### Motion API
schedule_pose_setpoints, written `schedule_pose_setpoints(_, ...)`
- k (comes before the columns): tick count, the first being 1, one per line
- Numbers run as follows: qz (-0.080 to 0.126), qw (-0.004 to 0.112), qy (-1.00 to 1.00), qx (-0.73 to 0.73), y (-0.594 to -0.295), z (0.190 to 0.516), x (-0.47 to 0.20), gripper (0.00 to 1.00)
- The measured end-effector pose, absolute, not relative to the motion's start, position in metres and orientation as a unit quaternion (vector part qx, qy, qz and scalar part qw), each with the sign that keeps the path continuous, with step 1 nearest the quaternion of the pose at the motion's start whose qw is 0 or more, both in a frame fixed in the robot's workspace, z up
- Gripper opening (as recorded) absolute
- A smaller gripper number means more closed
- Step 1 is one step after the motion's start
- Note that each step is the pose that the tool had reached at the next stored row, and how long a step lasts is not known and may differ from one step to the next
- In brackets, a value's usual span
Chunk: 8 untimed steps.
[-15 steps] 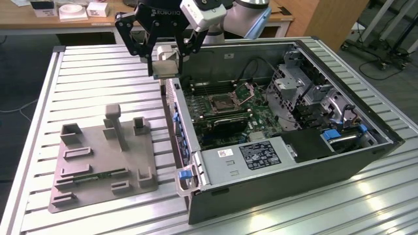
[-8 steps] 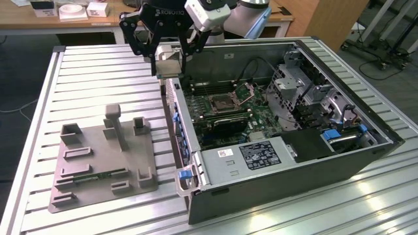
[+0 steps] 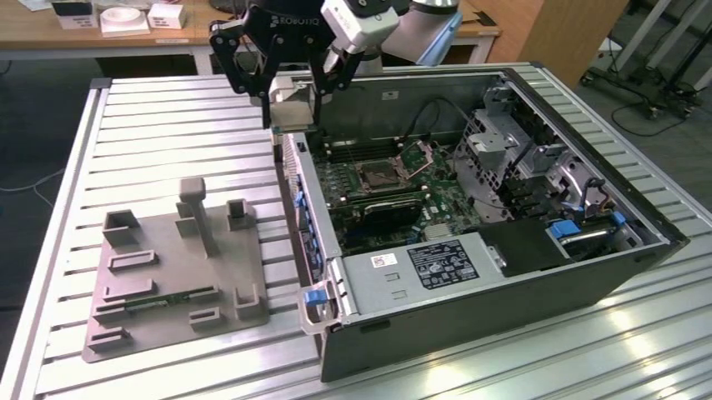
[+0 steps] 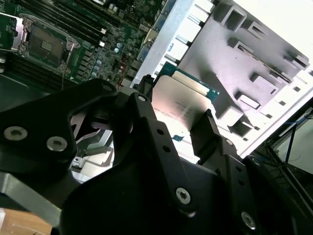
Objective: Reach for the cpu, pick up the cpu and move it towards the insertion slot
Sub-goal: 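Pick up the cpu and move it towards the insertion slot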
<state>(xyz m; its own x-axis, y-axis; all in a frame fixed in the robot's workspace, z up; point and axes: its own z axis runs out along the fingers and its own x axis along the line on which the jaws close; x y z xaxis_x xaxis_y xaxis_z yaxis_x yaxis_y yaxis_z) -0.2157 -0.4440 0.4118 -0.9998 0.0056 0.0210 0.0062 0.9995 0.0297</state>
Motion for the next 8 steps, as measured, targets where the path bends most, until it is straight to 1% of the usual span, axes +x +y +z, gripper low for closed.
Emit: schedule_pose_setpoints(8,-0.015,0.010,-1.000,-0.003,-0.4439,0.4118,-0.2107,0.55)
